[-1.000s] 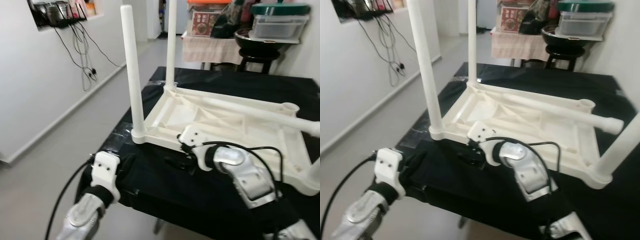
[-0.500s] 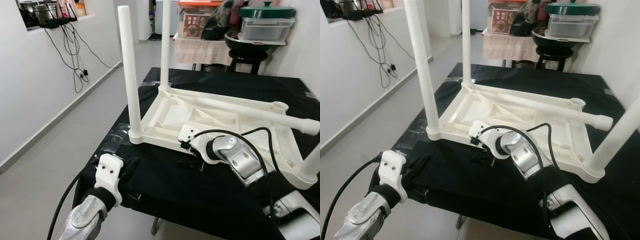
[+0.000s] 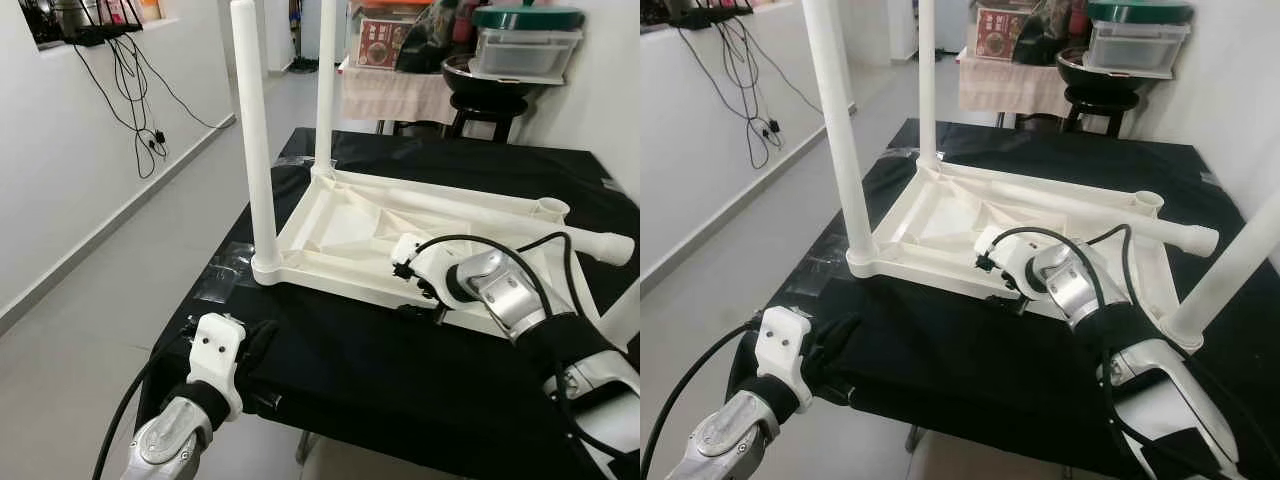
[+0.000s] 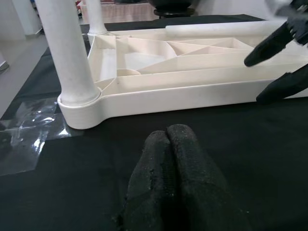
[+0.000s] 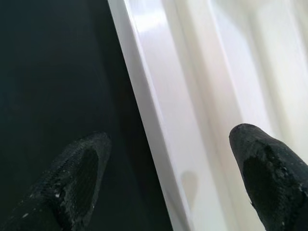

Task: Building children table

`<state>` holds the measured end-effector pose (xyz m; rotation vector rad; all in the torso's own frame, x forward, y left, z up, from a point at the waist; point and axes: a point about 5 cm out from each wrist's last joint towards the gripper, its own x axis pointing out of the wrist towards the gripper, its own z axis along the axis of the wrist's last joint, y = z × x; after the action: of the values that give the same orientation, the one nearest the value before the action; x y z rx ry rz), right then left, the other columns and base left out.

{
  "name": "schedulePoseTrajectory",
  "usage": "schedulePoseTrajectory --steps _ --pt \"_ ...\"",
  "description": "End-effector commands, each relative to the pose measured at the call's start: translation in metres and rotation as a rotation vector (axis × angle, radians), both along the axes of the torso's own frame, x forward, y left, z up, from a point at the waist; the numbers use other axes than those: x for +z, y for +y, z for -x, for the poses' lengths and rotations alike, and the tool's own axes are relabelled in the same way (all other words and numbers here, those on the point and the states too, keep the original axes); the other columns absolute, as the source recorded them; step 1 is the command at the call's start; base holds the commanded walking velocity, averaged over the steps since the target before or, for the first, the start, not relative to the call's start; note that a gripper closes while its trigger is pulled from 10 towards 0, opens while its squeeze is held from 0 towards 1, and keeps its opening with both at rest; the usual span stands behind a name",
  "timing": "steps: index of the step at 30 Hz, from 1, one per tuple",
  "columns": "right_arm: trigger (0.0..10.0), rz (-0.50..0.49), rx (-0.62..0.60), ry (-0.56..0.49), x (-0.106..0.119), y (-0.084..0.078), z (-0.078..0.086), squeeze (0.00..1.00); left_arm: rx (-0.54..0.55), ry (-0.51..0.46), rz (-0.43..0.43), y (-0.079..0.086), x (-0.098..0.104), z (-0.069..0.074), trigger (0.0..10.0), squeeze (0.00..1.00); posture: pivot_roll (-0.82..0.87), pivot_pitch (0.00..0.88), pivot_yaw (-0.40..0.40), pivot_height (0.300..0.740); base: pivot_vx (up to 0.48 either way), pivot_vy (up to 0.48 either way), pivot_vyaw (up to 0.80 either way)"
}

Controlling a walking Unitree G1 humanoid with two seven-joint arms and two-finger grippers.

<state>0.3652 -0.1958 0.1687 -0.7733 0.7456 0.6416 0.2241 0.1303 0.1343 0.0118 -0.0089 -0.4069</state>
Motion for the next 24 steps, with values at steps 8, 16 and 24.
schedulePoseTrajectory --steps 8,16,24 --pt "10.0 0.134 -0.099 0.054 -0.009 -0.021 -0.008 0.0 -0.017 0.015 0.008 -0.003 -0.001 0.004 10.0 0.0 -0.07 0.019 -0.047 0.74 0.0 0.0 0.0" --pt "0.0 0.137 -0.146 0.1 -0.02 -0.021 -0.008 0.0 -0.018 0.015 0.013 -0.004 0.0 0.006 10.0 0.0 -0.06 0.028 -0.054 0.74 0.0 0.0 0.0" --pt "0.0 0.141 -0.14 0.144 -0.024 -0.023 -0.007 0.0 -0.014 0.013 0.017 -0.004 0.001 0.006 10.0 0.0 -0.06 0.032 -0.06 0.74 0.0 0.0 0.0"
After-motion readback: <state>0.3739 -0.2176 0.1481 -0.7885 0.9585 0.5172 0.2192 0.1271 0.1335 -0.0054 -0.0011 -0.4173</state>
